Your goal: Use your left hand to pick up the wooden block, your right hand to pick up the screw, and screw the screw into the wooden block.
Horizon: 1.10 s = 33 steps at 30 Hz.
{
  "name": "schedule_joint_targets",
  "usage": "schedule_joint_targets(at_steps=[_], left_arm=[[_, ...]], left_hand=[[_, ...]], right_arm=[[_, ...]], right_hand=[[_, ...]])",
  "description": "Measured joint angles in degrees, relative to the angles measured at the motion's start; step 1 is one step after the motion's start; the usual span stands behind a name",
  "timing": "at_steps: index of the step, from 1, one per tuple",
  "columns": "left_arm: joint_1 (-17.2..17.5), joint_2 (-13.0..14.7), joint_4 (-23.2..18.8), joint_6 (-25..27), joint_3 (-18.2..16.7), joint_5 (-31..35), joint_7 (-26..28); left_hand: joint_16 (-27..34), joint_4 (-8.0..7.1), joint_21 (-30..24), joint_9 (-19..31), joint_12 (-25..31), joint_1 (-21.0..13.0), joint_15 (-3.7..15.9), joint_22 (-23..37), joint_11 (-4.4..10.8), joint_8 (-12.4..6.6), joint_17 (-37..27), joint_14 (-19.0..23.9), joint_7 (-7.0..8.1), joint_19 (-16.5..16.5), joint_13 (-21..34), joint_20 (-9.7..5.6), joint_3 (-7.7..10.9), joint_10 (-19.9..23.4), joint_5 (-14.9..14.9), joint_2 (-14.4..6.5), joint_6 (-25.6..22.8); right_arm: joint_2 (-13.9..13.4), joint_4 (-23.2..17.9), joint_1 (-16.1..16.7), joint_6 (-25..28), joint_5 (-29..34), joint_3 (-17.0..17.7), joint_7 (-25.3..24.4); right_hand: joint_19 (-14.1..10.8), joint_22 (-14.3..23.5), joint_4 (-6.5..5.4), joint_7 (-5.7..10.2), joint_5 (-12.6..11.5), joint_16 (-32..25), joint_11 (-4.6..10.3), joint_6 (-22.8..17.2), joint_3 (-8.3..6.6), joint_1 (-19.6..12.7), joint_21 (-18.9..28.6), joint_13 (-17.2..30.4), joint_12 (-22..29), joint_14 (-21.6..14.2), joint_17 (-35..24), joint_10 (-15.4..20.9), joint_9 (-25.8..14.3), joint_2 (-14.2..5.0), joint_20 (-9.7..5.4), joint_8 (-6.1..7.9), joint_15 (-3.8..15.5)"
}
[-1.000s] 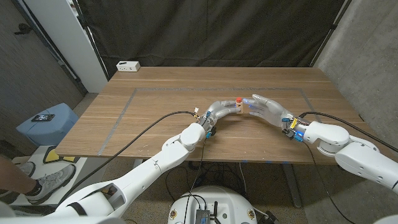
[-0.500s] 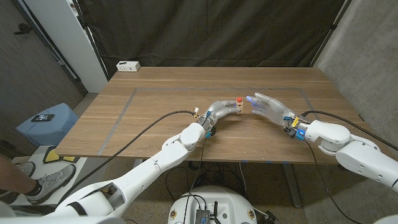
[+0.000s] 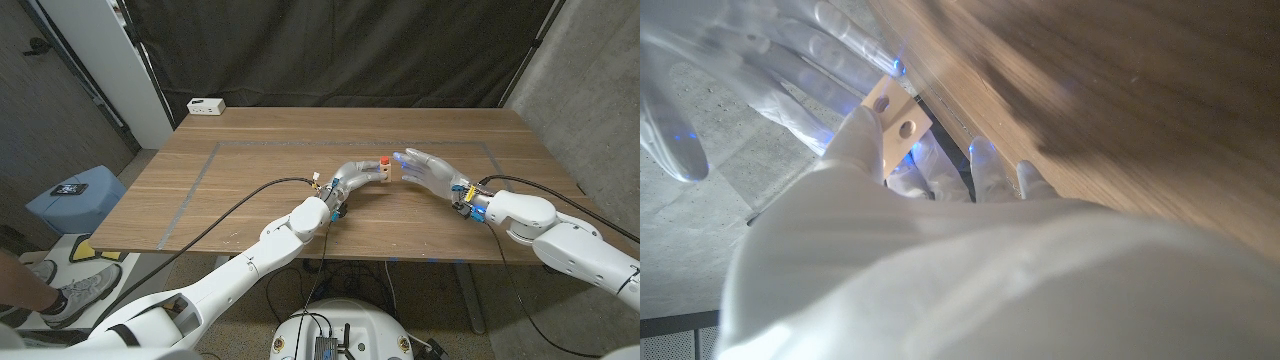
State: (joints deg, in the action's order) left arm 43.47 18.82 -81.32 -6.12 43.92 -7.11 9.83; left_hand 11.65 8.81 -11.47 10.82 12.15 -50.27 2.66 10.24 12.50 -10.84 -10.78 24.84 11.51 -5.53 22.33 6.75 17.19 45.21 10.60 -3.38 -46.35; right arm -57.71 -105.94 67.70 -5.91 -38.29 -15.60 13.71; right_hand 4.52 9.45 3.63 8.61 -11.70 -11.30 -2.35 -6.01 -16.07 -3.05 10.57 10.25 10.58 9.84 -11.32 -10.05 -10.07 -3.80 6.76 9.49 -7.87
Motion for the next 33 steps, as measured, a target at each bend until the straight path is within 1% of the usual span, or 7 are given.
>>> schedule_joint_targets(at_steps=[3,4,7,8,14,17,33], left_arm=[[0.0,0.0,0.0,0.0,0.0,0.0,0.0],[-0.1,0.0,0.0,0.0,0.0,0.0,-0.1],[-0.2,0.0,0.0,0.0,0.0,0.0,-0.1],[-0.2,0.0,0.1,0.0,0.0,0.0,-0.2],[-0.4,-0.1,0.3,0.0,0.0,0.0,-0.2],[-0.4,-0.2,0.5,0.0,0.0,0.0,-0.3],[-0.9,-0.7,1.6,0.0,0.1,-0.4,-0.5]], left_hand=[[0.0,0.0,0.0,0.0,0.0,0.0,0.0,0.0,0.0,0.0,0.0,0.0,0.01,0.0,0.0,0.0,0.0,0.0,0.0,0.0,0.0],[0.0,0.0,0.0,0.0,0.0,0.0,0.0,0.0,0.0,0.0,0.0,0.0,0.09,0.0,0.0,0.0,0.0,0.0,0.0,0.0,0.1],[0.0,0.0,0.0,0.0,0.0,0.0,0.0,0.0,0.0,0.0,0.0,0.0,0.09,0.0,0.0,0.0,0.0,0.0,0.0,0.0,0.1],[0.0,0.0,0.0,0.0,0.0,0.0,0.0,0.0,0.0,0.0,0.0,0.0,0.08,0.0,0.0,0.0,0.0,0.0,0.0,0.0,0.1],[0.0,0.01,0.0,0.0,0.0,0.0,0.0,0.0,0.0,0.0,0.0,0.0,0.08,0.0,0.0,0.0,-0.01,0.0,0.0,0.0,0.1],[0.0,0.02,0.0,0.0,0.0,0.0,0.0,0.0,0.0,0.0,0.0,0.0,0.08,0.0,0.0,0.0,-0.02,0.0,0.0,0.0,0.1],[0.0,-0.07,0.0,-0.1,0.0,0.0,0.0,0.0,0.0,-0.01,0.0,0.0,-0.16,0.0,0.0,0.0,0.21,0.0,-0.1,0.0,0.1]], right_arm=[[0.0,0.0,0.0,0.0,0.2,0.0,0.5],[1.0,1.3,-2.2,0.0,0.3,-1.5,0.7],[1.0,1.3,-2.2,0.0,0.5,-1.5,1.2],[1.6,2.1,-3.4,0.0,0.6,-2.4,1.3],[1.6,2.1,-3.4,-0.1,0.9,-2.4,2.1],[2.4,3.3,-5.3,-0.2,1.0,-3.6,2.5],[2.9,3.9,-7.1,-0.2,1.4,-4.8,3.3]], right_hand=[[0.0,0.0,0.0,0.02,0.0,0.0,0.22,0.0,0.0,0.0,0.0,0.0,0.0,0.0,0.0,0.2,0.0,0.0,0.0,0.0,0.0],[0.0,0.0,0.0,0.13,0.0,0.0,0.21,0.1,0.0,0.0,0.0,0.0,0.0,0.0,0.0,0.2,0.0,0.0,0.0,0.0,0.0],[0.2,0.0,0.0,0.21,0.0,0.0,0.21,0.2,0.0,0.0,0.0,0.0,0.0,0.0,0.0,0.2,0.0,0.0,0.22,0.0,0.0],[0.4,0.0,0.0,0.2,0.0,0.0,0.21,0.2,0.0,0.0,0.0,0.0,0.0,0.0,0.0,0.2,0.0,0.0,0.41,0.0,0.0],[0.4,0.0,0.0,0.2,0.0,0.0,0.21,0.2,0.0,0.0,0.0,0.0,0.0,0.0,0.0,0.2,0.0,0.0,0.41,0.0,0.0],[0.7,0.0,0.0,0.2,0.0,0.0,0.21,0.2,0.0,0.0,0.0,0.0,0.0,0.0,0.0,0.2,0.0,0.0,0.72,0.0,0.0],[0.7,0.0,0.0,0.2,0.0,0.0,0.21,0.2,0.0,0.0,0.0,0.0,0.0,0.0,0.0,0.2,0.0,0.0,0.72,0.49,0.0]])
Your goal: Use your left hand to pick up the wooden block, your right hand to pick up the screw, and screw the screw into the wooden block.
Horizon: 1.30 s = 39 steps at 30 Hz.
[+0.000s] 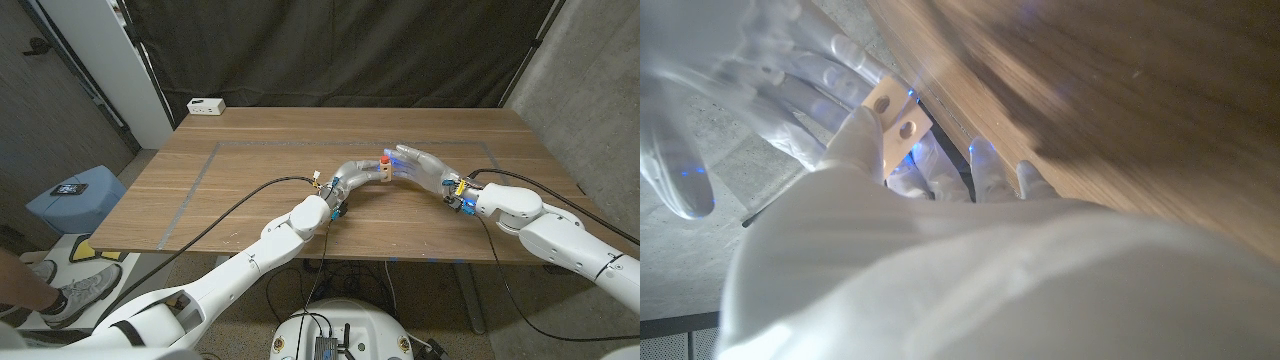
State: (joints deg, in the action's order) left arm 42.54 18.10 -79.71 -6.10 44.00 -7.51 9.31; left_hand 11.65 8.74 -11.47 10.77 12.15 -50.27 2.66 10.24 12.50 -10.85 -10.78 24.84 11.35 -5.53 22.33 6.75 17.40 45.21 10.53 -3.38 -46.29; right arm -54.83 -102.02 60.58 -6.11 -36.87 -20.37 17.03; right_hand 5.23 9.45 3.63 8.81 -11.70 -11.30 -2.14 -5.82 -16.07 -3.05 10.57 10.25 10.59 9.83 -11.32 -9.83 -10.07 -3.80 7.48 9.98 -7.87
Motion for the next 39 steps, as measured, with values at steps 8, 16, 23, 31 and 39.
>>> schedule_joint_targets(at_steps=[8,16,23,31,39], left_arm=[[-0.4,-0.3,0.7,0.0,0.0,-0.1,-0.2],[-0.8,-0.5,1.5,-0.2,0.1,-0.4,-0.4],[-1.2,-0.7,2.2,-0.6,0.1,-0.5,-0.6],[-1.7,-0.9,3.0,-0.9,0.1,-0.5,-0.8],[-2.1,-1.2,3.8,-1.2,0.1,-0.6,-1.1]], left_hand=[[0.0,0.0,0.0,0.0,0.0,0.0,0.0,0.0,0.0,0.0,0.0,0.0,0.0,0.0,0.0,0.0,0.0,0.0,0.0,0.0,0.0],[0.0,0.0,0.0,0.1,0.0,0.0,0.0,0.0,0.0,0.0,0.0,0.0,0.01,0.0,0.0,0.0,0.0,0.0,0.0,0.0,0.0],[0.0,0.01,0.0,0.0,0.0,0.0,0.0,0.0,0.0,0.0,0.1,0.0,0.01,0.0,0.0,0.0,0.0,0.0,0.0,0.0,0.0],[0.0,0.02,0.0,0.0,0.0,0.0,0.0,0.0,0.0,-0.01,0.1,0.0,0.02,0.0,0.0,0.0,-0.01,0.0,0.0,0.0,0.0],[0.0,0.02,0.0,0.0,0.0,0.0,0.0,0.0,0.0,-0.04,0.1,0.0,0.02,0.0,0.0,0.0,-0.01,0.0,0.0,0.0,0.0]], right_arm=[[-0.1,-0.1,-0.2,0.5,0.1,-0.2,0.0],[-0.2,-0.2,-0.4,0.9,0.1,-0.3,-0.1],[-0.3,-0.3,-0.6,1.4,0.0,-0.5,-0.2],[-0.3,-0.3,-0.6,1.8,-0.3,-0.5,-0.4],[-0.8,-0.7,-0.3,2.2,-0.6,-0.3,-0.8]], right_hand=[[0.0,0.0,0.0,-0.02,0.0,0.0,0.0,0.0,0.0,0.0,0.0,0.0,0.0,0.0,0.0,0.0,0.2,0.0,0.0,0.0,0.0],[0.0,0.0,0.0,0.0,0.0,0.0,0.0,-0.4,0.0,0.0,0.0,0.0,0.0,0.0,0.0,0.0,0.2,0.0,0.0,0.21,0.0],[0.0,0.0,0.0,0.0,0.0,0.0,0.0,-0.4,0.0,0.0,0.0,0.0,0.0,0.0,0.0,0.0,0.2,0.0,0.0,0.2,0.0],[0.0,0.0,0.0,-0.25,0.0,0.0,0.0,-0.7,0.0,0.0,0.0,0.0,0.0,0.0,0.0,0.0,0.3,0.0,-0.01,0.18,0.0],[0.0,0.0,0.0,-0.31,0.0,0.0,0.0,-0.7,0.0,0.0,0.0,0.0,0.0,0.0,0.0,0.0,0.3,0.0,-0.01,0.42,0.0]])
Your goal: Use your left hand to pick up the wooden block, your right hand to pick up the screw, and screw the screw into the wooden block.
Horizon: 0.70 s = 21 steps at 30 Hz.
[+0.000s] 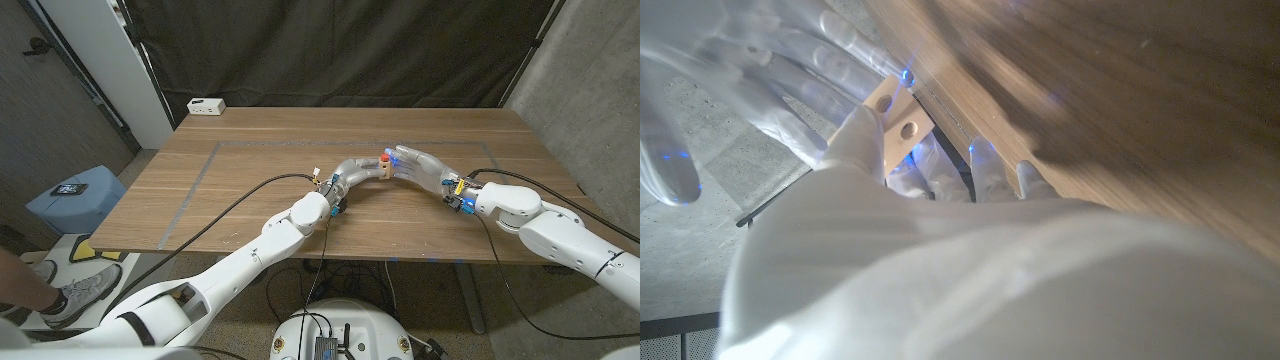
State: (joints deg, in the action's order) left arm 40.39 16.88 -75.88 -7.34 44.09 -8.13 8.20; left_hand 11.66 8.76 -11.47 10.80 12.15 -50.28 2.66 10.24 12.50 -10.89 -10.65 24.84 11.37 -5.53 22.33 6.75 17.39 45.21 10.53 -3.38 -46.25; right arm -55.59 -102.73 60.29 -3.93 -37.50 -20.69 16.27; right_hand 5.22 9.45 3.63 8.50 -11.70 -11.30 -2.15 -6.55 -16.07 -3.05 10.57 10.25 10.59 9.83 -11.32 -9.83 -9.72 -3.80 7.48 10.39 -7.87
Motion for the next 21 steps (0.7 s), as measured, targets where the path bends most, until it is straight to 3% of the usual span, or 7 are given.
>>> schedule_joint_targets(at_steps=[21], left_arm=[[-0.1,-0.2,0.3,-0.1,0.1,-0.2,-0.1]], left_hand=[[0.0,0.08,0.0,0.0,0.0,0.0,0.0,0.0,0.0,-0.34,0.0,0.0,0.15,0.0,0.0,0.0,-0.07,0.0,0.0,0.0,-0.1]], right_arm=[[-1.4,-2.0,2.1,0.7,-0.9,1.2,-1.1]], right_hand=[[-0.2,0.0,0.0,-0.03,0.0,0.0,0.0,-0.7,0.0,0.0,0.0,0.0,0.0,0.0,0.0,0.0,-0.3,0.0,0.21,-0.02,0.0]])
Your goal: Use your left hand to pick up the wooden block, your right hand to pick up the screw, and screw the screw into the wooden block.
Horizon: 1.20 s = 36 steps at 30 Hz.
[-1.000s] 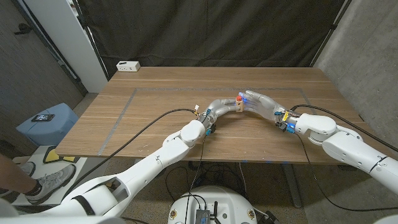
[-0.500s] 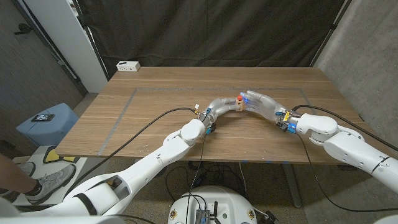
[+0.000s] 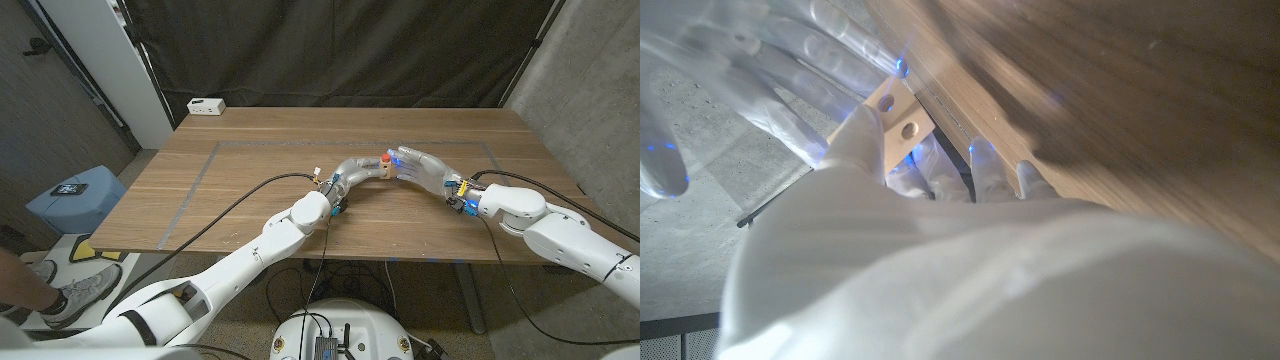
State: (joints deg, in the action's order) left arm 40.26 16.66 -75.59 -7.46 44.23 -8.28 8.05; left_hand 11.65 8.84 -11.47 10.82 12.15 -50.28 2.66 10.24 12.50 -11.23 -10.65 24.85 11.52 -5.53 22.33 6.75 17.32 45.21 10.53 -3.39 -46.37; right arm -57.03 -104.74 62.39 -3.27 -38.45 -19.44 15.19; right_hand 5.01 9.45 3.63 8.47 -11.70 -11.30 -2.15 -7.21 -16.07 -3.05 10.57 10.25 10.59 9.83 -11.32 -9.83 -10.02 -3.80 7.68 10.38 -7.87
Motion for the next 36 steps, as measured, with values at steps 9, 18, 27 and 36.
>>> schedule_joint_targets(at_steps=[9,18,27,36], left_arm=[[0.4,0.1,-0.4,0.0,0.0,-0.1,0.1],[0.7,0.3,-0.8,0.0,-0.1,-0.2,0.1],[1.0,0.5,-1.0,-0.2,-0.2,-0.4,0.1],[1.1,0.7,-1.2,-0.2,-0.3,-0.4,0.1]], left_hand=[[0.0,0.01,0.0,0.0,0.0,0.0,0.0,0.0,0.0,0.01,0.0,0.0,-0.14,0.0,0.0,0.0,-0.01,0.0,0.0,0.0,0.3],[0.0,-0.07,0.0,0.0,0.0,0.0,0.0,0.0,-0.09,0.06,0.0,0.0,-0.23,0.0,0.0,0.0,0.07,-0.5,-0.1,0.0,0.4],[0.0,-0.08,0.0,0.0,0.0,0.0,0.0,0.0,-0.09,0.24,0.0,0.0,-0.17,0.0,0.0,0.0,0.07,-0.5,0.1,0.0,0.5],[0.0,-0.07,0.0,-0.1,0.0,0.0,0.0,0.0,-0.09,0.34,0.0,0.0,-0.39,0.0,0.0,0.0,0.07,-0.5,0.1,0.0,0.3]], right_arm=[[-0.7,-1.4,1.2,0.2,-0.3,0.6,-0.6],[-1.2,-2.6,2.2,0.5,-0.6,1.0,-1.2],[-1.6,-3.6,3.0,0.8,-0.7,1.3,-1.7],[-2.4,-4.7,4.2,1.0,-0.9,2.1,-2.5]], right_hand=[[0.0,0.0,0.0,-0.07,0.0,0.0,0.0,-0.5,0.0,0.0,0.0,0.0,0.2,0.0,0.0,0.0,0.0,0.0,0.0,0.24,0.0],[0.0,0.0,0.0,-0.08,0.0,0.0,0.0,-0.9,0.0,0.0,0.0,0.0,0.2,0.0,0.0,0.0,0.0,0.0,0.0,0.47,0.0],[0.0,0.0,0.0,-0.07,0.0,0.0,0.0,-0.9,0.0,0.0,0.0,0.0,0.2,0.0,0.0,0.0,0.0,0.0,0.0,0.47,0.0],[0.0,0.0,0.0,-0.07,0.0,0.0,0.0,-0.9,0.0,0.0,0.0,0.0,0.2,0.0,0.0,0.0,0.0,0.0,0.0,0.47,0.0]])
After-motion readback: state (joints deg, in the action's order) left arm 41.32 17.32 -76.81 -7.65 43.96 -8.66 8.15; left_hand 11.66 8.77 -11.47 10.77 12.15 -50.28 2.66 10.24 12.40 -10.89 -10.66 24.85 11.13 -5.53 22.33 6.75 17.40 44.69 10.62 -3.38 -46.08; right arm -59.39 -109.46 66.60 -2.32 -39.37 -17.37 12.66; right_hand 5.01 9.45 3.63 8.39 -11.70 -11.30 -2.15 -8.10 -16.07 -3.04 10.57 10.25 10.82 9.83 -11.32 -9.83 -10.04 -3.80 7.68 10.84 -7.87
